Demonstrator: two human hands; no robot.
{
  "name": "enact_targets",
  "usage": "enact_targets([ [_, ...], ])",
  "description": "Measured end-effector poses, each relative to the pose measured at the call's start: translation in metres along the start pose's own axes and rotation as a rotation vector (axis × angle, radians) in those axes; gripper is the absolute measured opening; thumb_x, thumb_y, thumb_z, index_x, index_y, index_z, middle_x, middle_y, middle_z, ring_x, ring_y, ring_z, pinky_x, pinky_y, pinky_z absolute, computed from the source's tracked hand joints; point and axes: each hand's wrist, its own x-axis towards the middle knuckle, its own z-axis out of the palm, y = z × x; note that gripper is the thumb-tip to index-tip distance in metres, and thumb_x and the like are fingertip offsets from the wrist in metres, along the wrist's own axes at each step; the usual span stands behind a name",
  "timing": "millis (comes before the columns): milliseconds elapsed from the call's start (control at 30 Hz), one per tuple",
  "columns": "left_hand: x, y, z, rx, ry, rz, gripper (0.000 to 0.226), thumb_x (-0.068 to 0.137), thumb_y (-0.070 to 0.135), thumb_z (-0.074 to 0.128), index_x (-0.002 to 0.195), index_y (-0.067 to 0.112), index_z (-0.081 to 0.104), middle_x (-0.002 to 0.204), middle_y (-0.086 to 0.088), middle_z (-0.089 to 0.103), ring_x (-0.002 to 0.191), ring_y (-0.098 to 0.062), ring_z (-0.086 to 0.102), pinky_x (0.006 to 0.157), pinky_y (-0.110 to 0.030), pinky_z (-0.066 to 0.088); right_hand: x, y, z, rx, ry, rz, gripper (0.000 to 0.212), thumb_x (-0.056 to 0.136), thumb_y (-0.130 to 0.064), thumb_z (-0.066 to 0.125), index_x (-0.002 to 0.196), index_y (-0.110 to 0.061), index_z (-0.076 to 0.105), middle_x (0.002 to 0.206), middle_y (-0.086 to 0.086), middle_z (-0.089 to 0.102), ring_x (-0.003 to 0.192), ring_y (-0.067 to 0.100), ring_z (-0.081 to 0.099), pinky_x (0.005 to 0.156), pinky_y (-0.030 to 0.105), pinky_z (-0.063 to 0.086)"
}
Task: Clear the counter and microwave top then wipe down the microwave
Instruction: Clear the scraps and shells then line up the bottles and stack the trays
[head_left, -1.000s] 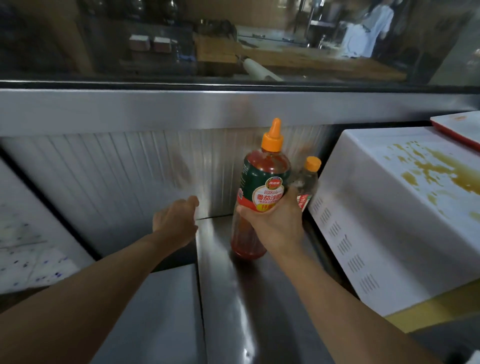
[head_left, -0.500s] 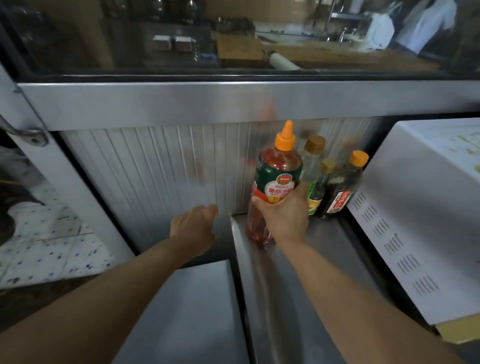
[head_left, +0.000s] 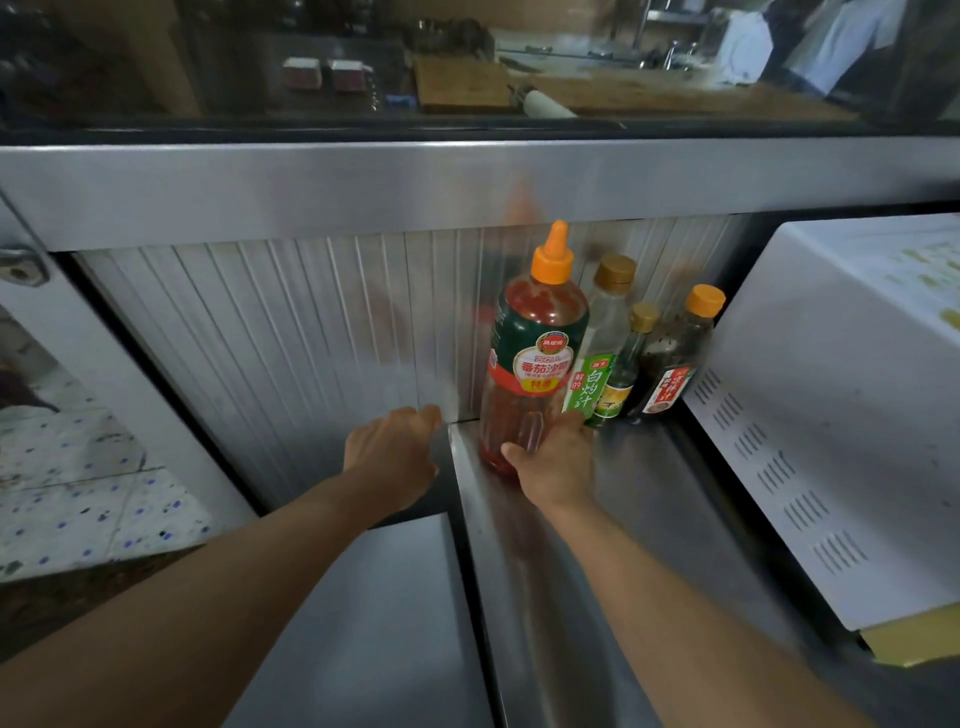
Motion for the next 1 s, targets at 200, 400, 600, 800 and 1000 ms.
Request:
enact_targets([
  [200,0.003,0.000,0.009,-0.002,0.019,0.007,0.046,0.086,0.022,0.065,0.126,0.022,0.044,0.121,-0.003,0.057,0.109,-0.025,0.057,0.085,-0.035,0.043,0.008,-0.003,0.006,0.008,0.015,-0.020,0.065,0.077,-0.022,0.077,0.126,-0.002,0.038,0.133,0.018,0.044,0.114,0.034,0.054,0.091,0.034,0.045],
  [400,0.004,0.000,0.011,-0.002,0.028,0.020,0.045,0.086,0.024,0.065,0.126,0.021,0.044,0.120,-0.003,0.057,0.107,-0.023,0.058,0.084,-0.034,0.043,0.005,-0.001,0.008,0.010,0.023,-0.036,0.065,0.077,-0.023,0.077,0.126,-0.003,0.038,0.133,0.016,0.042,0.115,0.033,0.053,0.093,0.034,0.044],
  [600,-0.007,0.007,-0.002,-0.012,0.005,0.005,0.040,0.087,0.024,0.061,0.123,0.021,0.045,0.119,-0.003,0.056,0.109,-0.024,0.056,0.083,-0.034,0.041,-0.008,0.000,-0.012,-0.076,-0.091,-0.058,0.073,0.075,-0.030,0.077,0.130,-0.007,0.036,0.133,0.014,0.042,0.123,0.032,0.046,0.098,0.035,0.043],
  [800,-0.033,0.033,-0.027,0.027,-0.018,0.069,0.043,0.088,0.029,0.059,0.127,0.022,0.043,0.119,-0.003,0.056,0.110,-0.025,0.056,0.085,-0.037,0.046,-0.049,-0.001,-0.061,-0.202,-0.198,-0.145,0.073,0.076,-0.034,0.073,0.135,-0.013,0.037,0.138,0.010,0.041,0.131,0.028,0.036,0.106,0.033,0.036],
  [1000,-0.067,0.074,-0.045,-0.020,0.007,0.191,0.034,0.087,0.023,0.056,0.119,0.023,0.045,0.114,-0.004,0.058,0.105,-0.026,0.058,0.078,-0.037,0.048,-0.100,0.011,-0.121,-0.335,-0.198,-0.192,0.083,0.078,-0.037,0.071,0.144,-0.013,0.027,0.148,0.009,0.033,0.136,0.027,0.029,0.112,0.032,0.025],
])
